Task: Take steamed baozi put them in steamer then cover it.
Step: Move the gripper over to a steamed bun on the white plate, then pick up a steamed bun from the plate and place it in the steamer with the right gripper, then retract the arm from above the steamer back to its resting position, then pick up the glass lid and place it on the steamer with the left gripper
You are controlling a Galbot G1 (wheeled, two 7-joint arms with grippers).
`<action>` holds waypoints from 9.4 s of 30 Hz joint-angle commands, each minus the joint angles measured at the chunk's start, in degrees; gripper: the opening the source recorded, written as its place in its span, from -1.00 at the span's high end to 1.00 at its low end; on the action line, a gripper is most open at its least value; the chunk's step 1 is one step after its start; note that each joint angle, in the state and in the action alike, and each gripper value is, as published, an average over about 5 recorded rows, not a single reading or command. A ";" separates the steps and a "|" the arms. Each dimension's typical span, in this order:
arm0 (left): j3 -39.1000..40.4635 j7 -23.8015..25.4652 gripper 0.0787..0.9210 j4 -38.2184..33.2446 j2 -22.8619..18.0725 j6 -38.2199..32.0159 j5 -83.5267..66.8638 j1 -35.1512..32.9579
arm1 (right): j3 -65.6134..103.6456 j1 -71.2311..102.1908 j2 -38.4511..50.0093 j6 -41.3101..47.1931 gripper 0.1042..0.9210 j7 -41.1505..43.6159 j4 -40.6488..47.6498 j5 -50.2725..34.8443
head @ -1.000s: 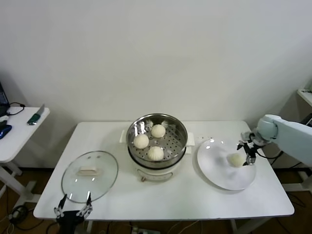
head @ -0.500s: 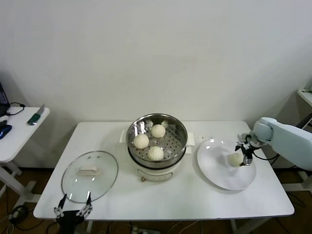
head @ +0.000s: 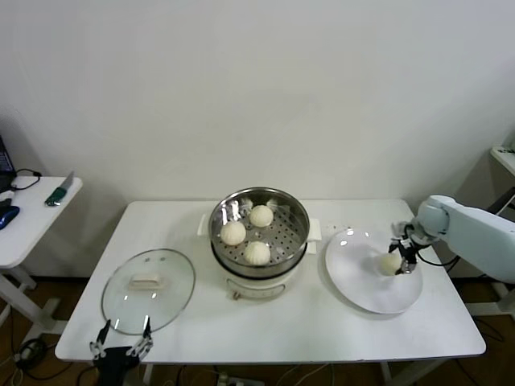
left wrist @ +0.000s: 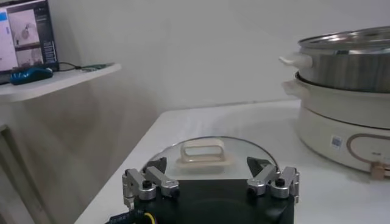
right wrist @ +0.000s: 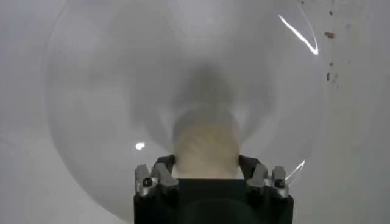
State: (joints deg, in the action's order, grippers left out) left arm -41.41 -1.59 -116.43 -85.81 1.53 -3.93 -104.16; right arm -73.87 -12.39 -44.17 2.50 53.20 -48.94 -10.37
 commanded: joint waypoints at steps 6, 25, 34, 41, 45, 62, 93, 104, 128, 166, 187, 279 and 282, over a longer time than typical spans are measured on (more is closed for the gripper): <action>-0.16 -0.13 -0.77 -0.05 0.02 0.05 -0.05 -0.17 | -5.89 -8.65 2.48 0.45 -0.27 0.92 -5.21 -4.15; 0.77 -0.15 -0.77 -0.27 0.64 -0.13 -0.12 -0.16 | -31.35 -55.56 -4.23 8.08 -0.27 0.53 -34.79 -31.48; 1.03 -0.11 -0.77 -0.32 0.80 -0.55 -0.13 -0.62 | -25.81 -50.06 -13.73 11.95 -0.28 -3.53 -35.09 -37.33; 0.64 -0.07 -0.77 -0.81 0.68 -0.43 -0.30 -0.71 | -23.46 -40.95 -19.26 12.91 -0.28 -5.37 -30.83 -35.15; 0.61 -0.05 -0.77 -0.86 0.43 -0.34 -0.31 -0.76 | -22.70 -36.80 -20.94 13.37 -0.28 -6.24 -28.98 -33.37; 0.39 -0.22 -0.77 -0.64 -0.22 -0.67 -0.28 -1.31 | -20.30 -27.39 -22.79 13.40 -0.28 -6.68 -23.62 -25.09; 0.10 -0.34 -0.77 -0.52 -0.27 -0.82 -1.04 -0.91 | -20.35 -27.85 -24.16 12.00 -0.68 -4.22 -20.30 -26.65; 0.46 -0.22 -0.77 -1.08 -0.01 -0.65 -1.04 -0.95 | -15.76 -34.22 -15.92 13.12 -0.76 -5.60 -24.10 -38.85; 0.45 -0.86 -0.77 -1.19 2.10 0.82 -0.21 0.88 | 50.98 22.58 16.07 11.36 -0.76 -48.76 -44.60 -33.38; -3.60 -21.33 -0.77 6.48 12.80 -15.81 45.81 6.53 | 112.66 104.94 -25.74 -23.03 -0.76 -45.19 -45.49 -20.82; -0.74 -25.91 -0.77 26.90 15.63 -19.09 68.34 14.09 | 111.69 106.04 -29.82 -23.46 -0.76 -46.83 -47.92 -16.39; 5.09 -4.00 0.87 11.51 23.07 3.36 57.76 21.99 | 111.92 106.58 -32.01 -25.01 -0.76 -48.70 -48.67 -12.43; 4.55 -0.02 0.87 6.39 25.11 8.28 55.30 21.24 | 111.90 106.73 -31.79 -24.63 -0.76 -48.92 -49.03 -12.08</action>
State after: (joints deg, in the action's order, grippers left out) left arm -37.51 -16.08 -91.49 -67.79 -4.52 64.51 -78.75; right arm 38.04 94.23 -76.15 -22.89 4.66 -97.45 -23.10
